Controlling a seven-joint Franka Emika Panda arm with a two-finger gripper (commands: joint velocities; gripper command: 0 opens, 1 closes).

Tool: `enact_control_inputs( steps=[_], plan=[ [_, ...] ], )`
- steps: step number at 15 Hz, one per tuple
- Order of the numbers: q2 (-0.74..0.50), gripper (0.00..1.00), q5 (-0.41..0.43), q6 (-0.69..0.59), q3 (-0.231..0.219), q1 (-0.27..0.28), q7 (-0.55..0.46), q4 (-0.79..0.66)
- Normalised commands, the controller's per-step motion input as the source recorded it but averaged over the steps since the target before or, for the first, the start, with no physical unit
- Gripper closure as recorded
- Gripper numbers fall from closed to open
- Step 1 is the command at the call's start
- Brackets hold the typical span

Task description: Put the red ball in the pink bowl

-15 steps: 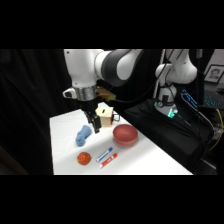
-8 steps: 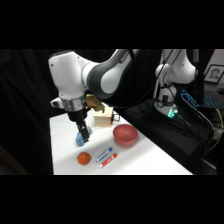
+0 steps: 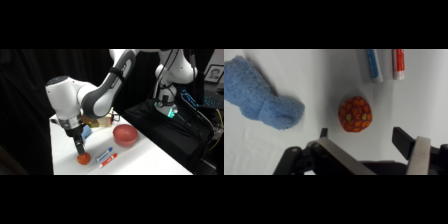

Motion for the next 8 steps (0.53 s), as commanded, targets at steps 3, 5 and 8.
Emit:
enact_control_inputs(
  steps=[3,5,8],
  plan=[
    [0.33,0.00,-0.003,0.07,-0.063,0.058,0.11,0.36],
    [0.31,0.00,0.031,0.04,-0.047,0.049,0.09,0.36],
    [0.29,0.00,0.038,0.00,-0.051,0.045,0.07,0.37]
  ],
)
